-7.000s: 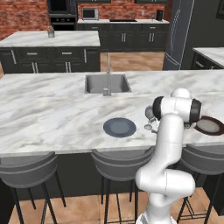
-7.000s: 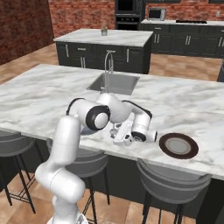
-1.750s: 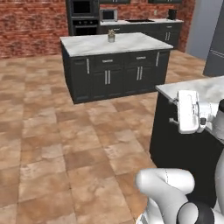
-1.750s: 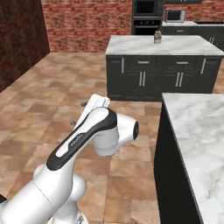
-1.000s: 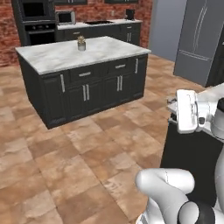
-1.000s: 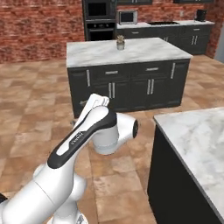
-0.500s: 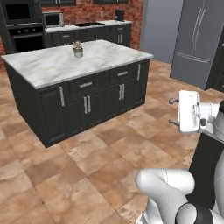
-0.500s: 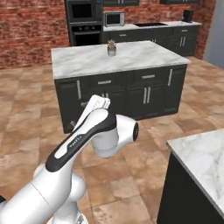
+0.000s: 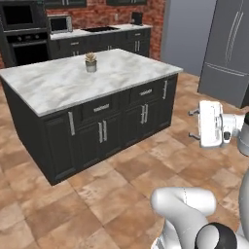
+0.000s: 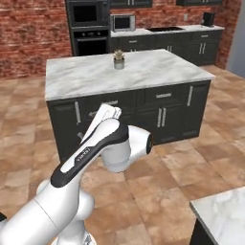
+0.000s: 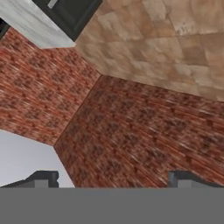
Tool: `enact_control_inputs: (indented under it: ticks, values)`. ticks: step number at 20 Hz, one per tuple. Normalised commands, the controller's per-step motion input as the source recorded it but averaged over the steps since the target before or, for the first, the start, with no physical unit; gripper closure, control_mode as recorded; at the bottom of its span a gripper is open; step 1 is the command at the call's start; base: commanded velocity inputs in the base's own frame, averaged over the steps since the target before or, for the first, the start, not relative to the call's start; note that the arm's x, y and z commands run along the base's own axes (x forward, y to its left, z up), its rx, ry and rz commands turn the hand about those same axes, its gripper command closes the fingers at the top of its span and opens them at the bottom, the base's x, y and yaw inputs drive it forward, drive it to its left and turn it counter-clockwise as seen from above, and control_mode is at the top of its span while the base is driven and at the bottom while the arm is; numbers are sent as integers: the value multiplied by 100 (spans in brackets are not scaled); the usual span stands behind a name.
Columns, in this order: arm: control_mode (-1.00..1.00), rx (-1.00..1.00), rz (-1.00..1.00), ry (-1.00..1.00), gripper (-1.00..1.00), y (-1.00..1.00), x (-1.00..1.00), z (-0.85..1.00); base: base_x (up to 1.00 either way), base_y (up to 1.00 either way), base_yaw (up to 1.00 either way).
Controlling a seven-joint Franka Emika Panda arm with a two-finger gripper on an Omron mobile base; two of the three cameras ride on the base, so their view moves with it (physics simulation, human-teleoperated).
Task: Retrieve the wine glasses from the counter and place one next to each plate.
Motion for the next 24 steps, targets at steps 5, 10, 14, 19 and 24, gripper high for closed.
enact_control_inputs:
  ticks: [5, 10, 14, 19, 24]
  values:
    - [100, 0, 0, 0, -100, 0, 0, 0, 100, -32, -4]
    - [100, 0, 0, 0, -100, 0, 0, 0, 100, -16, -7]
    - [100, 0, 0, 0, -100, 0, 0, 0, 100, 0, -10]
    - [100, 0, 0, 0, -100, 0, 0, 0, 100, -18, -3]
    - [100, 0, 0, 0, -100, 0, 0, 0, 100, -90, 0]
